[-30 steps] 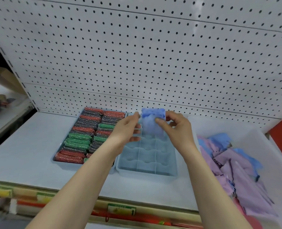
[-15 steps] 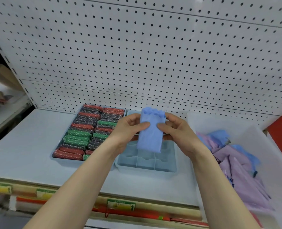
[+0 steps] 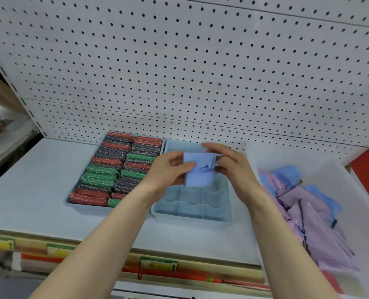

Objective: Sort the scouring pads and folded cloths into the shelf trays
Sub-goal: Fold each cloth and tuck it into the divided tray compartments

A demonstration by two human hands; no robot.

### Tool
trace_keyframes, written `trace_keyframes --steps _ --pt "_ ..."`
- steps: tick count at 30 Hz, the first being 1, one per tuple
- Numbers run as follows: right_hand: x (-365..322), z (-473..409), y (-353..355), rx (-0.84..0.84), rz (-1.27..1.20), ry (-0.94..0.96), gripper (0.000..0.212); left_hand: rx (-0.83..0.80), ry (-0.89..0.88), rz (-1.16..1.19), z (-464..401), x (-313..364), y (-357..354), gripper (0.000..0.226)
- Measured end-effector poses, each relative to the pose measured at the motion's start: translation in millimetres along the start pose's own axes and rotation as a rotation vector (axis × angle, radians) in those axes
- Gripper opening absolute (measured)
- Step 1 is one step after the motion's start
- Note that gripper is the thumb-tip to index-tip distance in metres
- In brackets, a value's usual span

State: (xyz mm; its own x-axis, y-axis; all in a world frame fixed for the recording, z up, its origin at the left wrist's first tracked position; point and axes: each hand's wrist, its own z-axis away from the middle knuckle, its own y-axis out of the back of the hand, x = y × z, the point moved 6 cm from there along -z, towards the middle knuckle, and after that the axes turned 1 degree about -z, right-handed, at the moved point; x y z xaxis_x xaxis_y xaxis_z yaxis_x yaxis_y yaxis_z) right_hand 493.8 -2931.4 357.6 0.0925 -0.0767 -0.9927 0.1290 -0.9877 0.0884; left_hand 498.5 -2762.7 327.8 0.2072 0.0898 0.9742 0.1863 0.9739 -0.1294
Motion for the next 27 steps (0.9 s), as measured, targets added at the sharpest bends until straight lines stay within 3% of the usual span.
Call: trace_keyframes --steps 2,5,10,12,14,16,18,20,24,27 --pt "10.8 2.4 -2.9 -0.064 -0.099 -0.138 0.031 0.027 -0.034 -0.001 -1.6 1.0 3.0 0.026" --pt "22.7 6.1 -6.8 -0.101 -0.050 -0.182 0.027 0.027 -0.093 -0.037 -1.2 3.6 4.7 0.023" --pt "24.9 5.6 -1.8 0.015 -0.077 -0.081 0.036 0.008 -0.002 0.061 -6.8 -7.6 3.9 0.025" --pt "23.9 4.6 0.3 0.046 0.037 -0.020 0.047 -0.053 0.101 0.186 -10.5 -15.1 -0.8 0.024" --pt "24.1 5.0 -0.9 0.057 0.182 -0.004 0.058 -0.055 0.110 0.164 -14.4 -21.5 -2.5 0.029" --pt "31.2 4.5 1.1 0.050 0.151 -0.096 0.057 0.000 0.082 0.103 -18.9 -26.9 -0.5 0.031" --pt "40.1 5.0 1.5 0.024 0.015 -0.242 0.038 0.009 0.061 0.074 -24.1 -30.5 -1.2 0.030" --pt "47.1 5.3 4.2 -0.013 0.039 -0.325 0.019 -0.028 0.031 -0.005 -30.2 -32.3 -3.2 0.028" --pt "62.3 -2.3 16.9 -0.077 0.225 -0.418 0.011 -0.135 -0.035 -0.292 -48.8 -33.7 -11.0 0.028" --pt "64.3 -28.7 44.4 0.109 0.591 -0.327 0.012 -0.162 -0.161 -0.700 -78.4 -31.1 -12.0 0.036"
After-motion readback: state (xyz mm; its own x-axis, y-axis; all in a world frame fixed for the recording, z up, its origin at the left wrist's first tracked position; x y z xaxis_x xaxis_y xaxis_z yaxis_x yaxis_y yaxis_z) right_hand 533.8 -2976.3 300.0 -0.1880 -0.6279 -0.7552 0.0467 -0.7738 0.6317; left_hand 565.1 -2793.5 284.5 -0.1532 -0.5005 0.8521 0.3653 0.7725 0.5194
